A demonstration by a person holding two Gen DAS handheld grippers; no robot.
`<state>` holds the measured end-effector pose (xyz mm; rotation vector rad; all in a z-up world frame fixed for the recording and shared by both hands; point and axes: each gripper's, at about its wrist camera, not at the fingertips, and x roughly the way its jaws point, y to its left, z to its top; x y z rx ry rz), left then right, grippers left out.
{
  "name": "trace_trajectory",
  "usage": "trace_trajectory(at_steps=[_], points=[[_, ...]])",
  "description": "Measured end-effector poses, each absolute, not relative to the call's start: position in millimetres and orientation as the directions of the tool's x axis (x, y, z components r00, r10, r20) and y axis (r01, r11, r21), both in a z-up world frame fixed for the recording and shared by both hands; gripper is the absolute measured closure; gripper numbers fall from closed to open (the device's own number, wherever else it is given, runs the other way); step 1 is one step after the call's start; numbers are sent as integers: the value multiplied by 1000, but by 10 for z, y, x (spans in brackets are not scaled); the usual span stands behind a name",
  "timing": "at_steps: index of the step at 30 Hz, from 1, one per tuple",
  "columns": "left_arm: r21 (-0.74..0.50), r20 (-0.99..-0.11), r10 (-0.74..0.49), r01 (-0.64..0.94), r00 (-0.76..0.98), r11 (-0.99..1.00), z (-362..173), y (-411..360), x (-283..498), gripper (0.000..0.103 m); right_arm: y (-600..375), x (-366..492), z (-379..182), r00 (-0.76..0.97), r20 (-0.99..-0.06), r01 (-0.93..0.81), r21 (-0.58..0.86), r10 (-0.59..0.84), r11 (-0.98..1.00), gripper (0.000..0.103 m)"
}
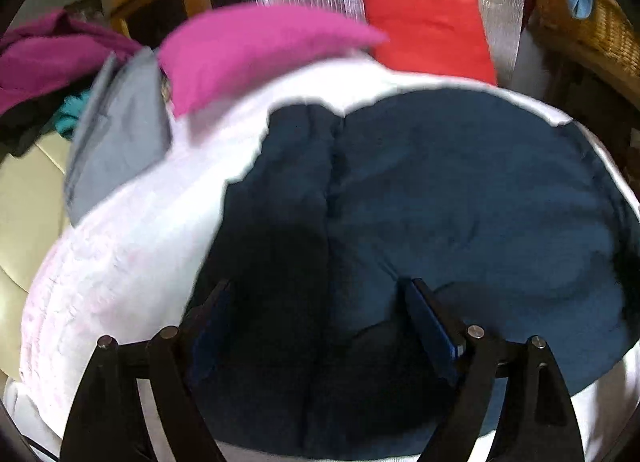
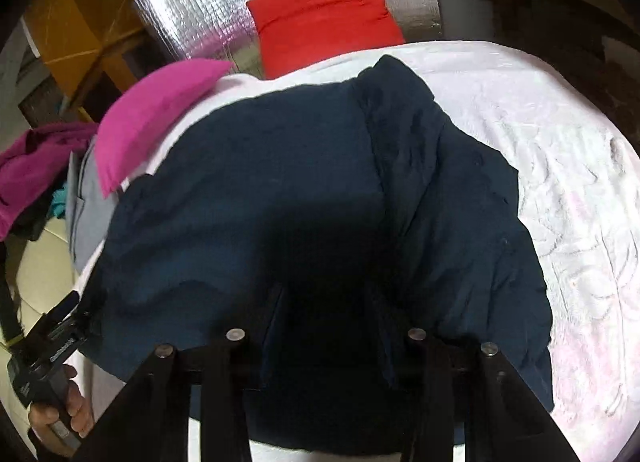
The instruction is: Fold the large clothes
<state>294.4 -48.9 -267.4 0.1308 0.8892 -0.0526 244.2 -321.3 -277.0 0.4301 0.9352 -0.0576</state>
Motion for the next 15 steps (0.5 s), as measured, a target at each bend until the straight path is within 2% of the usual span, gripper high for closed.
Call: trace_trajectory(at_steps=[4, 6, 9, 12, 13, 15], points=[[41, -767, -41, 113, 641, 993, -2551, -424, 2956, 17, -3317, 2357, -2642, 629, -758, 211, 383, 175, 899, 62], [2, -733, -49, 74, 678, 997, -2414, -275, 2977, 17, -3469, 2263, -2483, 689, -717, 229, 359, 110, 905, 55], [-49, -713, -26, -13, 701, 999, -2356, -18, 3113, 16, -3801, 2228, -2409, 739, -668, 270, 409, 84, 872, 54], [-62, -767, -15, -50, 641, 997, -2557, 72, 3354, 16, -4067, 2396, -2498, 746, -656, 303, 487, 115, 819, 54], [-62, -792, -24, -42, 610, 997, -2658, 55, 3421, 16, -4095, 2476, -2546, 739, -662, 306, 494, 124, 814, 57], [-46, -829, -30, -15, 558, 999, -2827, 1, 3524, 16, -4105, 2682, -2697, 695, -702, 322, 496, 154, 807, 60]])
